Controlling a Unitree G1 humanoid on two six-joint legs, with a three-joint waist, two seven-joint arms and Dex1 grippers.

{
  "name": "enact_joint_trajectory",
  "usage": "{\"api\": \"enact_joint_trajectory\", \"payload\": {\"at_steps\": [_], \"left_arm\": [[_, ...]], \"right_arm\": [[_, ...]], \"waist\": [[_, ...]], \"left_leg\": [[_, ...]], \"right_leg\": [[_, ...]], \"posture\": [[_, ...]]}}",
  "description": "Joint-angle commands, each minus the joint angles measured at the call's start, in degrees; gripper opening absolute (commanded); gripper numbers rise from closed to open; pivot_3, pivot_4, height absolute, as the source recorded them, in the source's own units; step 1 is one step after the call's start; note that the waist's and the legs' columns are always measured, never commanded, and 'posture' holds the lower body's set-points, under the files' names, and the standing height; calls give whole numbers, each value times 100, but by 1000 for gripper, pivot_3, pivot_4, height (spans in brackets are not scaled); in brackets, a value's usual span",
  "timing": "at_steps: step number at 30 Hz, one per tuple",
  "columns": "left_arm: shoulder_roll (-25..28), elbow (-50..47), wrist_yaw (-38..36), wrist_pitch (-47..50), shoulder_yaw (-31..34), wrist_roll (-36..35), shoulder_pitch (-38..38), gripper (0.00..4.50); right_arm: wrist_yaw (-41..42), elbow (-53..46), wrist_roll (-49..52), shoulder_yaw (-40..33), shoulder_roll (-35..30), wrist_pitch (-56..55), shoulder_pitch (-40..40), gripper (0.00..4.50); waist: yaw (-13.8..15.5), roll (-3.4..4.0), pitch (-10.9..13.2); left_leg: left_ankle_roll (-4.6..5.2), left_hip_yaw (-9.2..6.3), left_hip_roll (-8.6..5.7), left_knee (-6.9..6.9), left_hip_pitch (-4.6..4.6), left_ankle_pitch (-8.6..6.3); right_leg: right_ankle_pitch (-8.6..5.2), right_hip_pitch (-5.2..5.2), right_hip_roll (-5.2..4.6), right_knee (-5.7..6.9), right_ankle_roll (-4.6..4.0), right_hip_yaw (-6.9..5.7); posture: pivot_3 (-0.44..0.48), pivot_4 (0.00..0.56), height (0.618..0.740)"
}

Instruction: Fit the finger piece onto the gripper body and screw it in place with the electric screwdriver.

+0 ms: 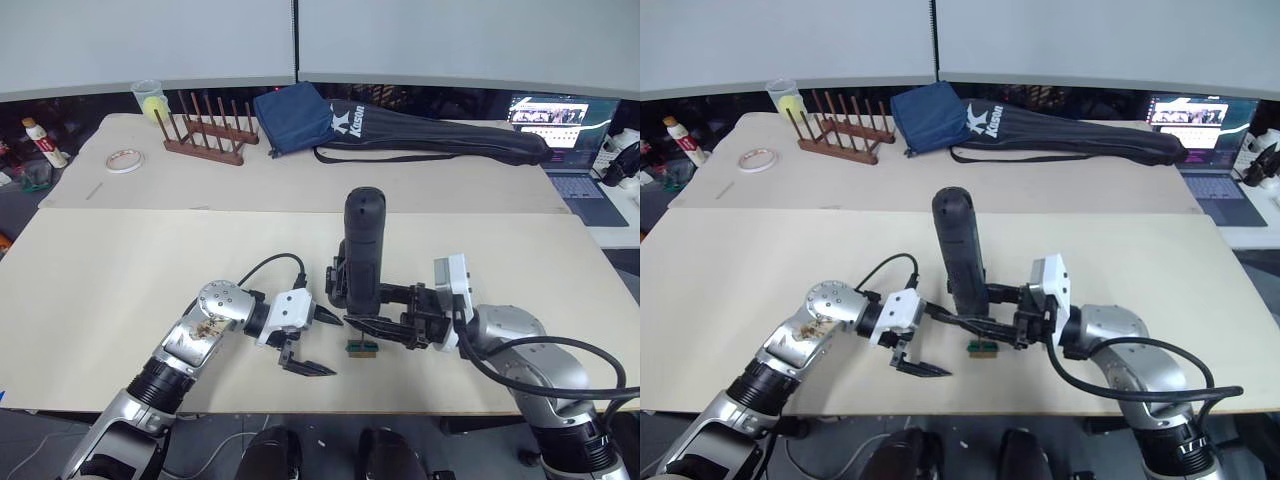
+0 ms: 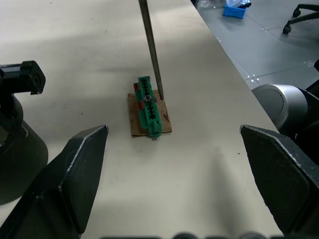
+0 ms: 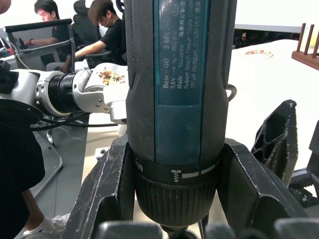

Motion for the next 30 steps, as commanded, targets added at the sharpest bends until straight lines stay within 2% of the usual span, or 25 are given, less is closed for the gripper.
{"api": "enact_joint_trajectory", "payload": {"at_steps": [1, 30], "left_arm": [[-77, -47, 41, -90, -55, 26, -13, 4500], [-143, 11, 176, -68, -48, 52, 59, 4500]], "right_arm": [[-44, -458, 287, -263, -16, -81, -68, 1899], [-142, -286, -115, -221, 196, -378, -43, 1899]], "waist": [[1, 0, 0], [1, 0, 0]], "left_leg": [[0, 0, 0, 0, 0, 0], [1, 0, 0, 0, 0, -1]], "right_leg": [[0, 0, 0, 0, 0, 0], [0, 0, 0, 0, 0, 0]], "posture": [[0, 150, 740], [0, 150, 740]]}}
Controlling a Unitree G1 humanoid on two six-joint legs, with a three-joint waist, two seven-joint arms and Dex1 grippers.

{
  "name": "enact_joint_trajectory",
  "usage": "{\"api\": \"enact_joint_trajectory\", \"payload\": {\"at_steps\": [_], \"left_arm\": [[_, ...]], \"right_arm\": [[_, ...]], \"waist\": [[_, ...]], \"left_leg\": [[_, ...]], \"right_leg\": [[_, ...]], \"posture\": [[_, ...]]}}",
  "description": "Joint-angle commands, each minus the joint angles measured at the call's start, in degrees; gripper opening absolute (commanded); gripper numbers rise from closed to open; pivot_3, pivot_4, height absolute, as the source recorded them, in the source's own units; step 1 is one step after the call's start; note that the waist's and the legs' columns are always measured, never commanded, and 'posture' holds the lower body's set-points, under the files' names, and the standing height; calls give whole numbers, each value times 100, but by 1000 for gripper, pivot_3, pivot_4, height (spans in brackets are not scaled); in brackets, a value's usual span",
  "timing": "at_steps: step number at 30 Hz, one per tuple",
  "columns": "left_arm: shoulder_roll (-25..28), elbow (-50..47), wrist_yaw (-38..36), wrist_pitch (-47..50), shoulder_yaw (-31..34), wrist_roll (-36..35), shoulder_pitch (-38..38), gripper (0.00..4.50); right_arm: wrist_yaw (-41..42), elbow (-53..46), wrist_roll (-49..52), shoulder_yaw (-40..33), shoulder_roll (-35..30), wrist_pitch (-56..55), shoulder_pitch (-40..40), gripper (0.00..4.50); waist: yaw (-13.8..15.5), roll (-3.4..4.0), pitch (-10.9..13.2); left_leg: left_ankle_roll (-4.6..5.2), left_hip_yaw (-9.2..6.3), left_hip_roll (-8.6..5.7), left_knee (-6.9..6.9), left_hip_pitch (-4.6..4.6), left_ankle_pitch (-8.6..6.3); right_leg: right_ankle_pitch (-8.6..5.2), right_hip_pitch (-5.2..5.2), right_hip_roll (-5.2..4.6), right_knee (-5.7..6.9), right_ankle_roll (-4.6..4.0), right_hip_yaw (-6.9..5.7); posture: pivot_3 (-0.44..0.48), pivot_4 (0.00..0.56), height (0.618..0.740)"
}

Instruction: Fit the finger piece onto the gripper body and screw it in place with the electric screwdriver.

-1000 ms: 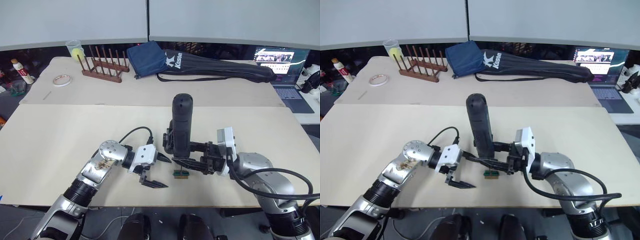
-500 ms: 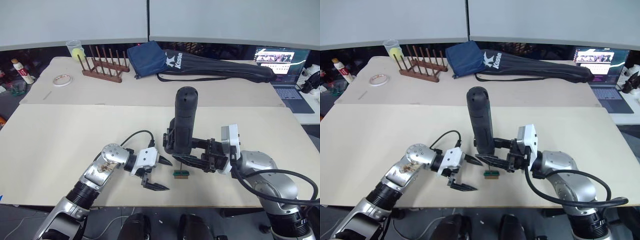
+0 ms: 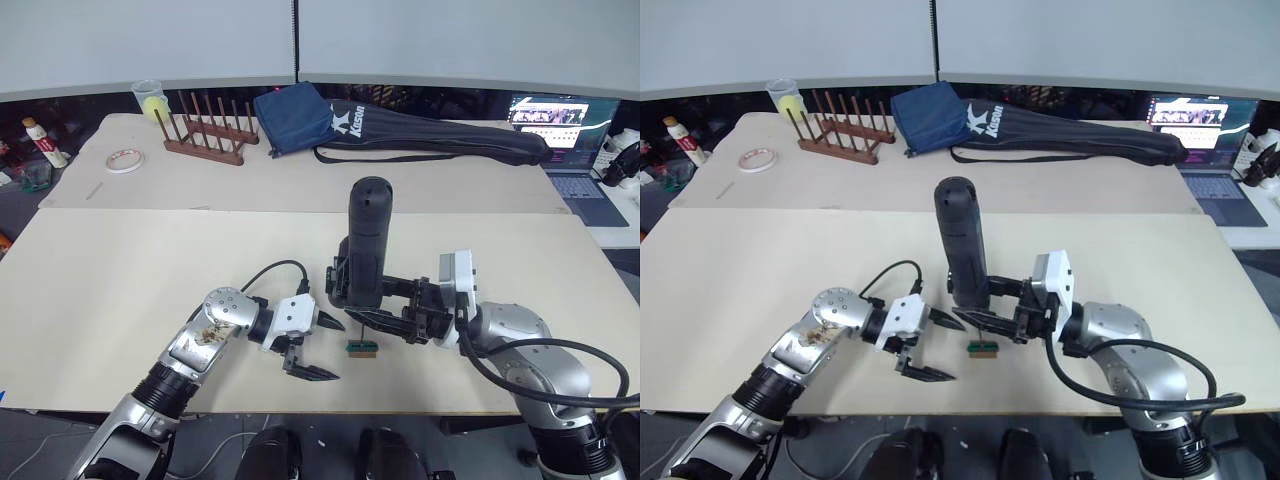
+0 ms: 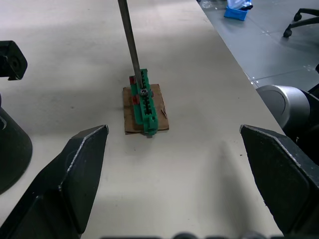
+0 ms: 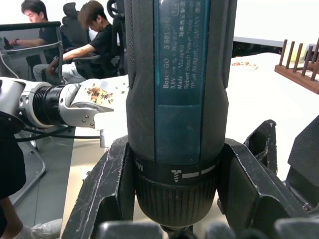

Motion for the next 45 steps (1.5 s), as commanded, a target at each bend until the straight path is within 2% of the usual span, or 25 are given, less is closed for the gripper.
{"api": "enact_joint_trajectory", "payload": {"at_steps": [1, 45], "left_arm": [[-24, -39, 12, -68, 49, -35, -64, 4500], [-15, 13, 4, -86, 63, -28, -121, 4500]], "right_arm": [[18, -138, 53, -78, 39, -251, -47, 1899], [158, -211, 66, -34, -78, -219, 33, 1899]], "waist": [[0, 0, 0], [0, 0, 0]], "left_leg": [[0, 0, 0, 0, 0, 0], [0, 0, 0, 0, 0, 0]], "right_leg": [[0, 0, 0, 0, 0, 0], [0, 0, 0, 0, 0, 0]], "posture": [[0, 150, 740], [0, 150, 740]]}}
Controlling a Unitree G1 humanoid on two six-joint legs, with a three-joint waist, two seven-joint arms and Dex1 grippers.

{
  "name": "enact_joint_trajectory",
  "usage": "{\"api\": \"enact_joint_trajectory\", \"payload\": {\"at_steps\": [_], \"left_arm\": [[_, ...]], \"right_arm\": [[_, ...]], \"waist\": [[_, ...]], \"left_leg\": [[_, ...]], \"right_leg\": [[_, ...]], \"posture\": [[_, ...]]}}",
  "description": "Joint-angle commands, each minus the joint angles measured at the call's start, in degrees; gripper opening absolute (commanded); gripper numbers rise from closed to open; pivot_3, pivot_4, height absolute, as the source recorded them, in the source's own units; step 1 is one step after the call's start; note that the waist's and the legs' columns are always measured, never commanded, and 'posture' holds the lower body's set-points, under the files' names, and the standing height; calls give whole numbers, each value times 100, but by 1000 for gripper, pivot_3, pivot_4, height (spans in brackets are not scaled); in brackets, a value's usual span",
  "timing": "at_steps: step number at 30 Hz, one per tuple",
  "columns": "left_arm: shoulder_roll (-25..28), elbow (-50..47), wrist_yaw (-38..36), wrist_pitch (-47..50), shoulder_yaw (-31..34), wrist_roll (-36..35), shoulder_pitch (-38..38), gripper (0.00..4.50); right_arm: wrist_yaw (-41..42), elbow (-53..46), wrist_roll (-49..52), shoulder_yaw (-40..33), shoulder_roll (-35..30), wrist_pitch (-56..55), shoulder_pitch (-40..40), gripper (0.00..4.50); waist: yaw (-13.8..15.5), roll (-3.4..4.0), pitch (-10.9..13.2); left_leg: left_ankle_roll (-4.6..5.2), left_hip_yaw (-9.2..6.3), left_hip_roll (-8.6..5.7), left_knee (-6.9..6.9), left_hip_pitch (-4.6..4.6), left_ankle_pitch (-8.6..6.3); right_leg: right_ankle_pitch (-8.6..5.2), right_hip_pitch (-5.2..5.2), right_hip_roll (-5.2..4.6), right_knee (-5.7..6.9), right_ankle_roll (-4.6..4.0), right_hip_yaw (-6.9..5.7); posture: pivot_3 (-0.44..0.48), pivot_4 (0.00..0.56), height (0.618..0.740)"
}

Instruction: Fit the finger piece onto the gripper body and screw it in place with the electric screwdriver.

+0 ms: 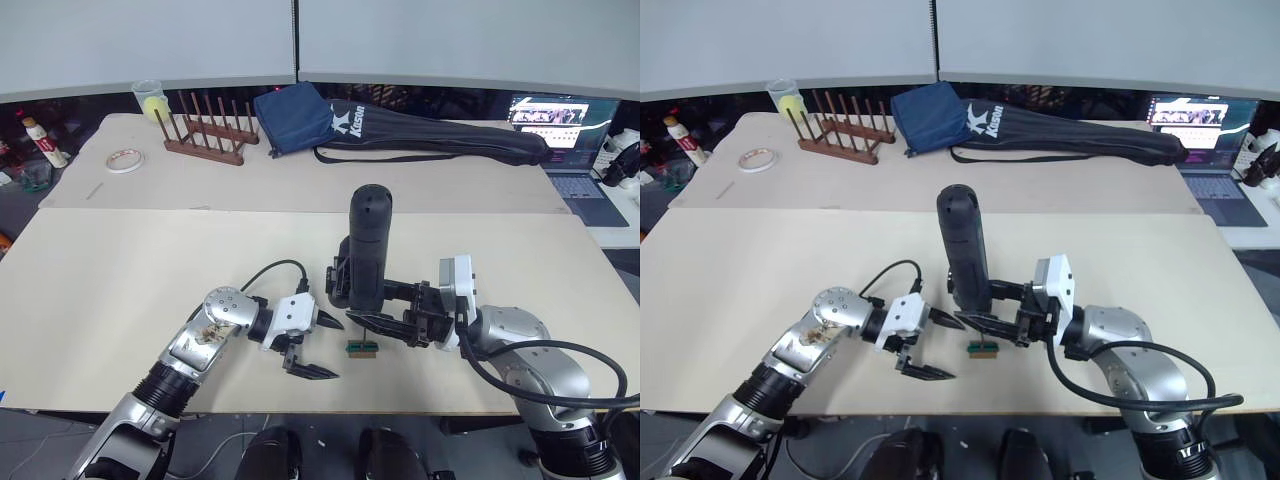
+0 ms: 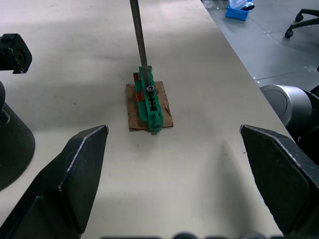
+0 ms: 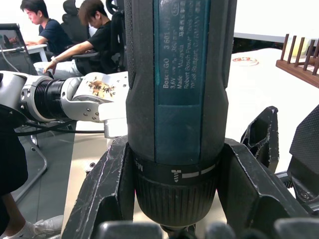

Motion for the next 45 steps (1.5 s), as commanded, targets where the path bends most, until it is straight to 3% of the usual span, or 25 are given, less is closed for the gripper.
{"api": "enact_joint_trajectory", "payload": {"at_steps": [1, 45], "left_arm": [[-16, -72, 6, -82, 63, -30, -94, 4500], [-40, -24, 5, -100, 80, -42, -139, 4500]], "right_arm": [[48, -300, 124, -54, -53, -116, -59, 1899], [202, -222, 236, 32, -320, 134, 145, 1899]], "waist": [[0, 0, 0], [4, 0, 0]], "left_leg": [[0, 0, 0, 0, 0, 0], [3, 0, 0, 1, 0, -1]], "right_leg": [[0, 0, 0, 0, 0, 0], [0, 0, 0, 0, 0, 0]], "posture": [[0, 150, 740], [0, 150, 740]]}}
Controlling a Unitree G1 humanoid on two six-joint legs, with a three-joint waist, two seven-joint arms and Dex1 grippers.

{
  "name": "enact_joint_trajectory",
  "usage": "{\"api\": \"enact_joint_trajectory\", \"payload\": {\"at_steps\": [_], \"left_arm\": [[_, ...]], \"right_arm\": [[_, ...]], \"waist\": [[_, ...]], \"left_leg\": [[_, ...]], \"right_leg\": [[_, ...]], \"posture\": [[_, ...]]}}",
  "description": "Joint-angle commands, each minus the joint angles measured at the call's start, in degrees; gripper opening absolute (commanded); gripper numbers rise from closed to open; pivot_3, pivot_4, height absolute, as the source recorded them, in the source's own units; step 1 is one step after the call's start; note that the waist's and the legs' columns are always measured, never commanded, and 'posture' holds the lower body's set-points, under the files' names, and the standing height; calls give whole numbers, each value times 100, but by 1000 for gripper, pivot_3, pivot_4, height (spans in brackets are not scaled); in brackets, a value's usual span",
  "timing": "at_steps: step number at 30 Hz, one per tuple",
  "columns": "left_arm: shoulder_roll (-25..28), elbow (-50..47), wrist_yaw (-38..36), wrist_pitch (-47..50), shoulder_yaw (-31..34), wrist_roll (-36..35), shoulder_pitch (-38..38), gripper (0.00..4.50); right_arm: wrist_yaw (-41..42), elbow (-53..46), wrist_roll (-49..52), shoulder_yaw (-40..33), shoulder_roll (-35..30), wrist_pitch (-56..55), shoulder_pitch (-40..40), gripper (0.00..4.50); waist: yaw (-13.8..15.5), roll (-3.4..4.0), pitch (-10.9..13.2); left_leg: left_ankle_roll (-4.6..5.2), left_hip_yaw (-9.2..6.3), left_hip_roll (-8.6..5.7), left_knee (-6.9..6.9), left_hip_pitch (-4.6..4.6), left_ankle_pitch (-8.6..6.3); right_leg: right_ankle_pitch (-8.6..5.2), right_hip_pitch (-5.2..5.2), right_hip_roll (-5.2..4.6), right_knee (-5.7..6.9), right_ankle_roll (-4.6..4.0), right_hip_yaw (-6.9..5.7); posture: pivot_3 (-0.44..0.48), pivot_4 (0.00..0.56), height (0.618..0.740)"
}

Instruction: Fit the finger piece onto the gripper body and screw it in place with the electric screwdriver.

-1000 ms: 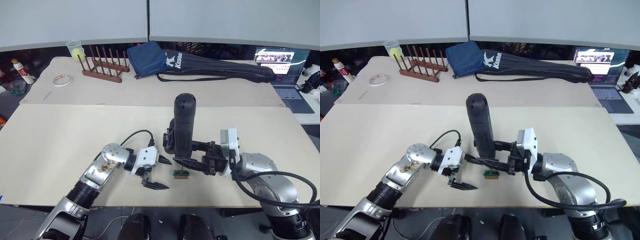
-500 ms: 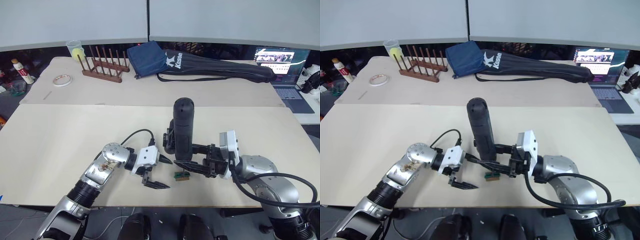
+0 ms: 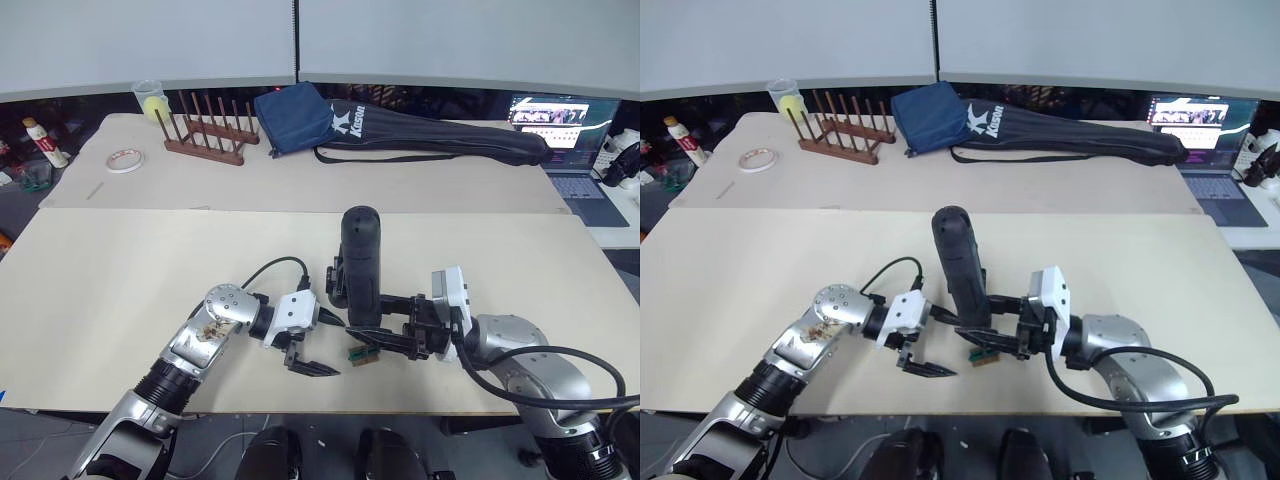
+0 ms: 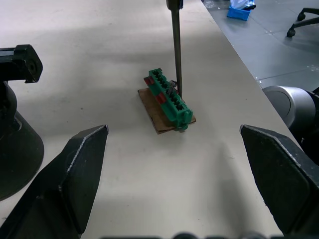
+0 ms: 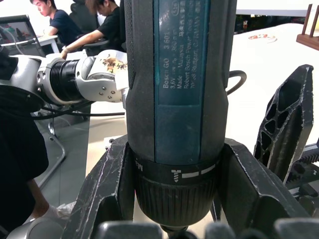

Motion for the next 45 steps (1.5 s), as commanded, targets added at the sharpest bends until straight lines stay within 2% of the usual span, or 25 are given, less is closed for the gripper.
{"api": "enact_joint_trajectory", "payload": {"at_steps": [1, 14, 25, 45], "left_arm": [[-22, -46, 13, -101, 71, -40, -49, 4500], [-20, -110, 0, -94, 53, -52, 25, 4500], [-75, -138, 11, -70, -25, -24, 86, 4500], [-73, -88, 13, -86, 7, -15, 43, 4500]], "right_arm": [[39, -237, 189, -140, -63, -2, -48, 1899], [-294, -637, 737, -446, 7, 229, -234, 1899], [-316, -547, 213, -274, 161, -222, -171, 1899], [-239, -532, 200, -302, 171, -170, -134, 1899]], "waist": [[0, 0, 0], [0, 0, 0], [2, 0, 0], [1, 0, 0]], "left_leg": [[0, 0, 0, 0, 0, 0], [0, 0, 0, 0, 0, 0], [1, -1, 0, 0, -1, -1], [0, -1, 0, 1, 0, 0]], "right_leg": [[0, 0, 0, 0, 0, 0], [0, 0, 0, 0, 0, 0], [0, 0, 0, 0, 0, 0], [0, 0, 0, 0, 0, 0]], "posture": [[0, 150, 740], [0, 150, 740], [0, 150, 740], [0, 150, 740]]}}
